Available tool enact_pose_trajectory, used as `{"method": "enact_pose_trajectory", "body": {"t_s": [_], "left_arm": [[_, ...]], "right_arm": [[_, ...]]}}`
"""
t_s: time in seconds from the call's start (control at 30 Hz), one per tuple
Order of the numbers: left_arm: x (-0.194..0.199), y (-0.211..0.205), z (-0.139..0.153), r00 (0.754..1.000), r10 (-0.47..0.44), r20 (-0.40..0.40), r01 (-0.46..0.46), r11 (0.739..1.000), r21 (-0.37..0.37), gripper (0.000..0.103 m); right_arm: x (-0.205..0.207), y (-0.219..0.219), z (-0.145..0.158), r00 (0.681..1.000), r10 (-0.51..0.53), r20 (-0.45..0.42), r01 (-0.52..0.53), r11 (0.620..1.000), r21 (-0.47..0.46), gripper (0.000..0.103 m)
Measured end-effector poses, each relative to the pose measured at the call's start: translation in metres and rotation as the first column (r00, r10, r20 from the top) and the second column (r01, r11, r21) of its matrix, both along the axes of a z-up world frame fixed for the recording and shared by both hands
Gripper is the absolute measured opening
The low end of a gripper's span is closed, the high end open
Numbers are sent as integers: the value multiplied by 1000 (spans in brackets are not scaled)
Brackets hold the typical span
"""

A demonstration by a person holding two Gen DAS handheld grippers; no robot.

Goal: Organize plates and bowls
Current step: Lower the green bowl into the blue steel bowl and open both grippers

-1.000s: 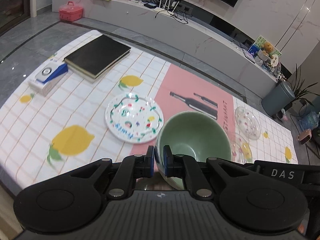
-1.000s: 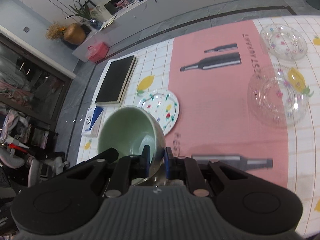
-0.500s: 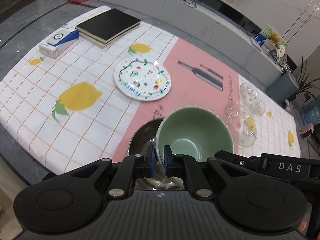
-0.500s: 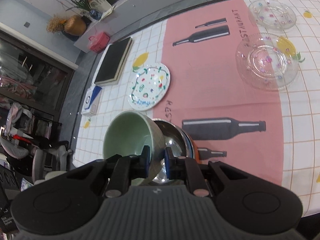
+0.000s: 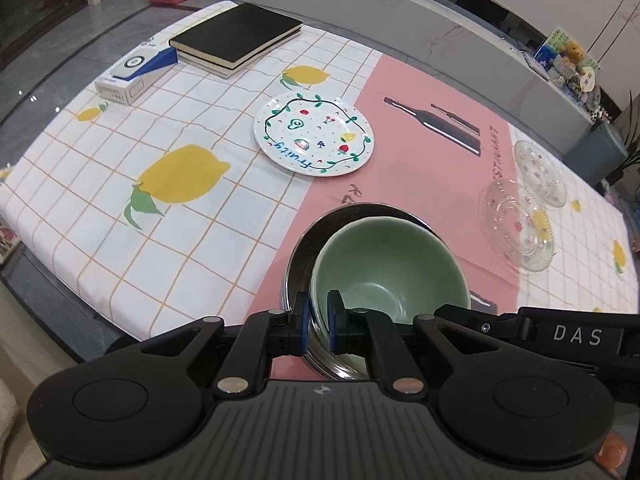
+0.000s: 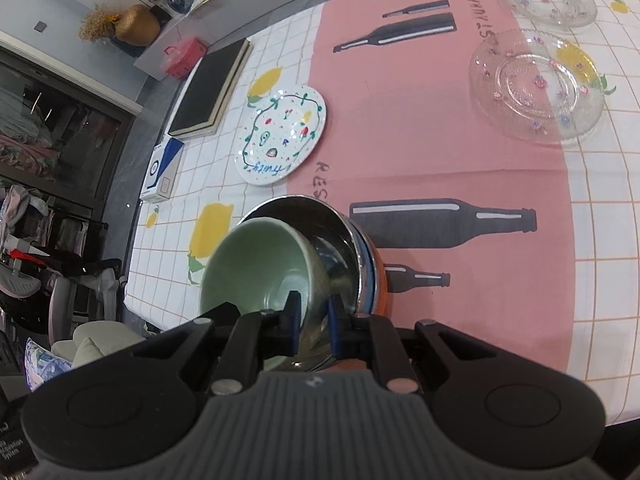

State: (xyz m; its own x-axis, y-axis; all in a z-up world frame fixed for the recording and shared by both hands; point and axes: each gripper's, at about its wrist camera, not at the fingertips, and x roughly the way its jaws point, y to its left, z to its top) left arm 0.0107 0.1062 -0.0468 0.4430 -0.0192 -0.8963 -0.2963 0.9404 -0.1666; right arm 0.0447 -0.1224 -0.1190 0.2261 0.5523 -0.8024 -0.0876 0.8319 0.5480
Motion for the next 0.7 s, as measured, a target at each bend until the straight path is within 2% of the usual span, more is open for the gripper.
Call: {"method": "enact_pose_trajectory", "body": {"t_s": [0.43,0.7], "left_arm": [[7,-10,-8,1000,-4,-15,5,997,73,10],[13,-11,-11,999,-6,-41,9,996,87,10]], "right_arm": [[5,6,-7,1000,2,-5,-2,999,-38,12],[10,15,-5,999,27,-18,-28,996,-82,12]]}}
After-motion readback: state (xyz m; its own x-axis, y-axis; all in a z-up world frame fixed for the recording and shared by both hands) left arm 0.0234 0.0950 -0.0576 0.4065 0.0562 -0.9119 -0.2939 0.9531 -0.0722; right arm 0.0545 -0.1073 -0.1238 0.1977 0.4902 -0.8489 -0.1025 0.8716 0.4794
